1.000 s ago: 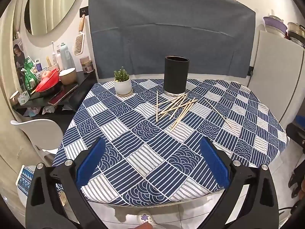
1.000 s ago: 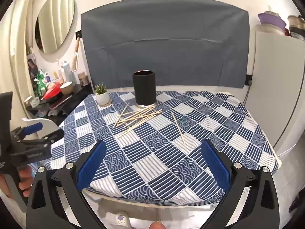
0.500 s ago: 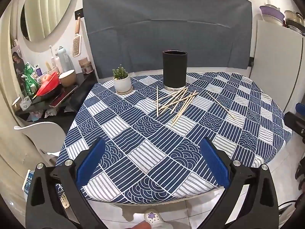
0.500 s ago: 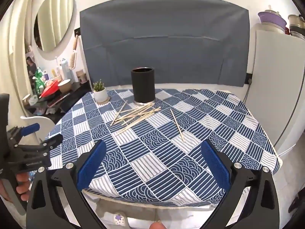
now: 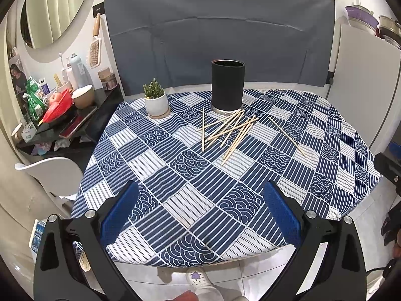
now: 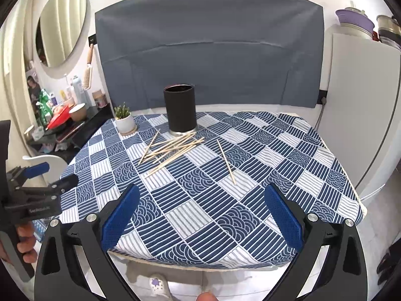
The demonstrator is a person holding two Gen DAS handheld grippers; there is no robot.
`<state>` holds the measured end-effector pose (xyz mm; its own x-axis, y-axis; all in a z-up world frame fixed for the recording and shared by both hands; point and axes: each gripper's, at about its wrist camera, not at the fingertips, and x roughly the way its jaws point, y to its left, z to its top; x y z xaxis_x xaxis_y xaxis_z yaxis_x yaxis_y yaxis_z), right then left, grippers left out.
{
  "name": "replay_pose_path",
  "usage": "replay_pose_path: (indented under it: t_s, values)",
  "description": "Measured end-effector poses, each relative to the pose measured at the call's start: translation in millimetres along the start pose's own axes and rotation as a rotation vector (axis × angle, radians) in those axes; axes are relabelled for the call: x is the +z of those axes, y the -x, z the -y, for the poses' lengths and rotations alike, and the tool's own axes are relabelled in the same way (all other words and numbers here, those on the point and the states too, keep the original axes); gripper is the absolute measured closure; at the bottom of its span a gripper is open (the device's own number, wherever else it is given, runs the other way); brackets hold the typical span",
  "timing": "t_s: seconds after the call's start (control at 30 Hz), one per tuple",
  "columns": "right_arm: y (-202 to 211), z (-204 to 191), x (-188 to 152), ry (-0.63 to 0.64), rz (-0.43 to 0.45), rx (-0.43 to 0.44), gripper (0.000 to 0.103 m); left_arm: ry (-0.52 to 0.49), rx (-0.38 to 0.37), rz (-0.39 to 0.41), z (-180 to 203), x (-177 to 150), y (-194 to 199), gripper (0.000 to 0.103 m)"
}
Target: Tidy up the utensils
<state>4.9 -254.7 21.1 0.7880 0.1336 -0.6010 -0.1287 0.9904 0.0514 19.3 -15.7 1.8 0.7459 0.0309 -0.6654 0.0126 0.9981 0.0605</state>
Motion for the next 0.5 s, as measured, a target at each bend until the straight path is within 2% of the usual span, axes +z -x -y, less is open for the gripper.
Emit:
replay_pose_path:
  t_s: [0.5]
  values:
    - [-4, -10, 18, 0.022, -0.01, -0.007, 0.008, -0.028, -0.009, -0.021, -5, 16, -9, 0.006]
